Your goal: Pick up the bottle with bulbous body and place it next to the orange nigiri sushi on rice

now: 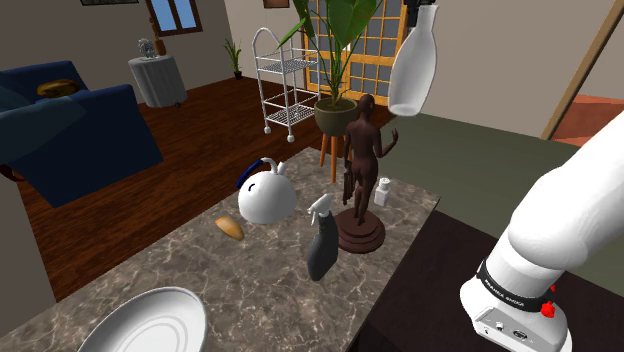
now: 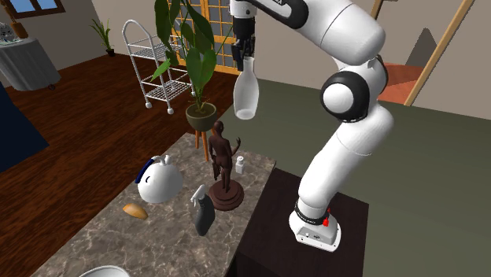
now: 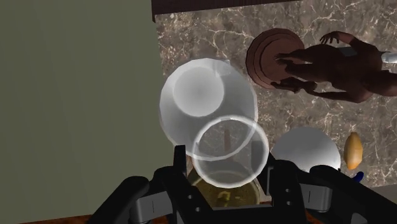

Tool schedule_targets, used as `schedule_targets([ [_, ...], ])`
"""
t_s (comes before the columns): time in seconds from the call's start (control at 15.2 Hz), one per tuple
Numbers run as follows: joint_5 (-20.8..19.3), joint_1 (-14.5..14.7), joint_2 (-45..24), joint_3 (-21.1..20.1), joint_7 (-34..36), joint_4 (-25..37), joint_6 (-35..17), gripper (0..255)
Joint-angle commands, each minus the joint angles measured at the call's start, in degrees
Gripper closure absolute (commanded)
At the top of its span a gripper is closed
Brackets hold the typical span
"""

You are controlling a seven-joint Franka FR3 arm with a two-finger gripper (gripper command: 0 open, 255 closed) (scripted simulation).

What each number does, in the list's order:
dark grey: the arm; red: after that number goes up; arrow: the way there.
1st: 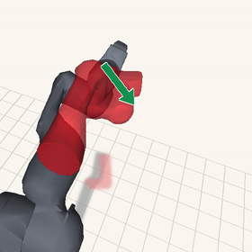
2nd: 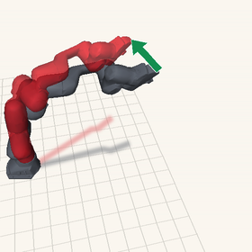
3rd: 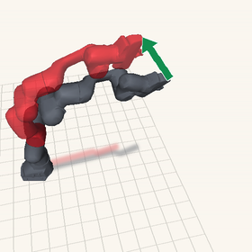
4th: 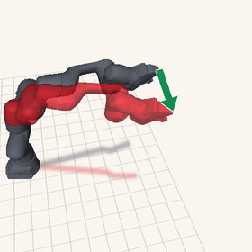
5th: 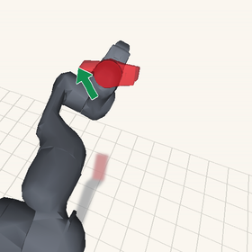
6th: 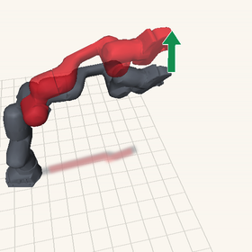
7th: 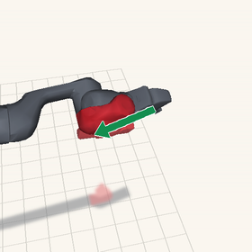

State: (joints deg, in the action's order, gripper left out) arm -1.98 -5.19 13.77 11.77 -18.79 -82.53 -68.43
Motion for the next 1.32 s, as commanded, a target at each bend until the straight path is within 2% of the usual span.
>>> schedule_targets([
  [0.0,0.20,-0.03,-1.29,0.21,-0.29,3.26,1.99,255],
  [0.26,0.65,-0.09,-3.82,0.58,-0.71,9.17,5.41,255],
  [0.73,1.47,3.27,1.64,-6.08,9.77,-4.35,-2.65,255],
  [1.25,3.41,6.67,2.85,-12.88,20.13,-13.67,-10.88,255],
])
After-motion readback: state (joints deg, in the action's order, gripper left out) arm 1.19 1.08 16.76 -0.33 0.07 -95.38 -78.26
